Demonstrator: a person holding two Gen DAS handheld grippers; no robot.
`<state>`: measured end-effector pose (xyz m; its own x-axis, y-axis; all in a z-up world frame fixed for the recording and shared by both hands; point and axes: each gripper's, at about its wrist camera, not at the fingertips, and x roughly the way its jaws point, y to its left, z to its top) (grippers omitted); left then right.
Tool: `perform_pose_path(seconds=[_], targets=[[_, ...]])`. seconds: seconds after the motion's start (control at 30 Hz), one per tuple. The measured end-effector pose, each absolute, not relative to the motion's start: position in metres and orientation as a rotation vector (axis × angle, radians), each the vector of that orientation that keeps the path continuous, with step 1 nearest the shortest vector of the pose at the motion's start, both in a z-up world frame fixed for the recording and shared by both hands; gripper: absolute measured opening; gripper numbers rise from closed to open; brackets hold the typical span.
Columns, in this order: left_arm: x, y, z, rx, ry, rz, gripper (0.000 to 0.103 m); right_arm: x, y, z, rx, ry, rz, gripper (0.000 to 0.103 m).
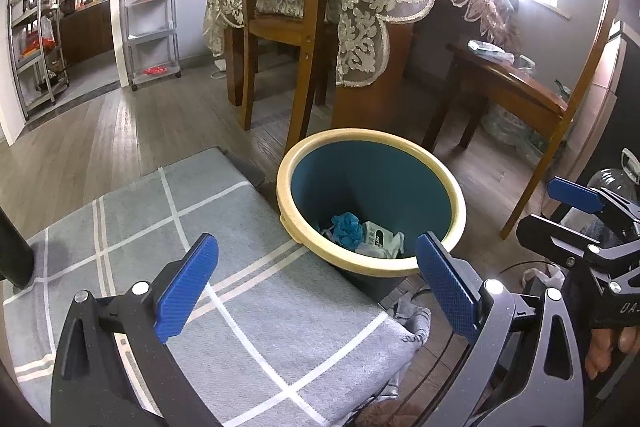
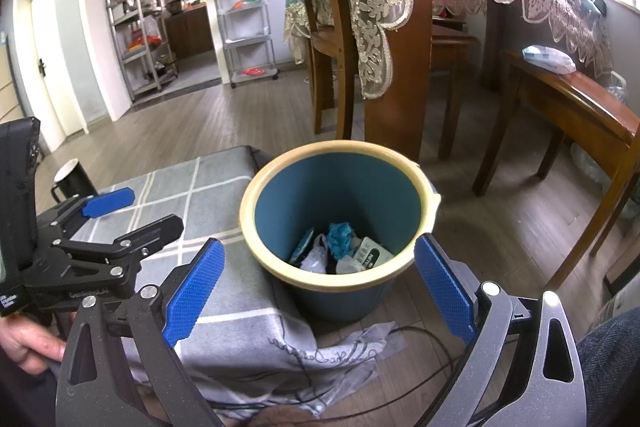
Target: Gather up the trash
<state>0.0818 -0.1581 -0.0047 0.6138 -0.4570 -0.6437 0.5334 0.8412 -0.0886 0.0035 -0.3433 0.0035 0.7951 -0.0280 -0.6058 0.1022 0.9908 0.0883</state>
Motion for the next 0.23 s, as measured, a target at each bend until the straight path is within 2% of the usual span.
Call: perform_pose_path(seconds=[0.23], targets=[[0.0831,-0.1608,-0.0067,0.121,0.722,-0.570,0.097,0.0032,-0.3428,0.0038,0.120,0.647,-0.071,0.095]])
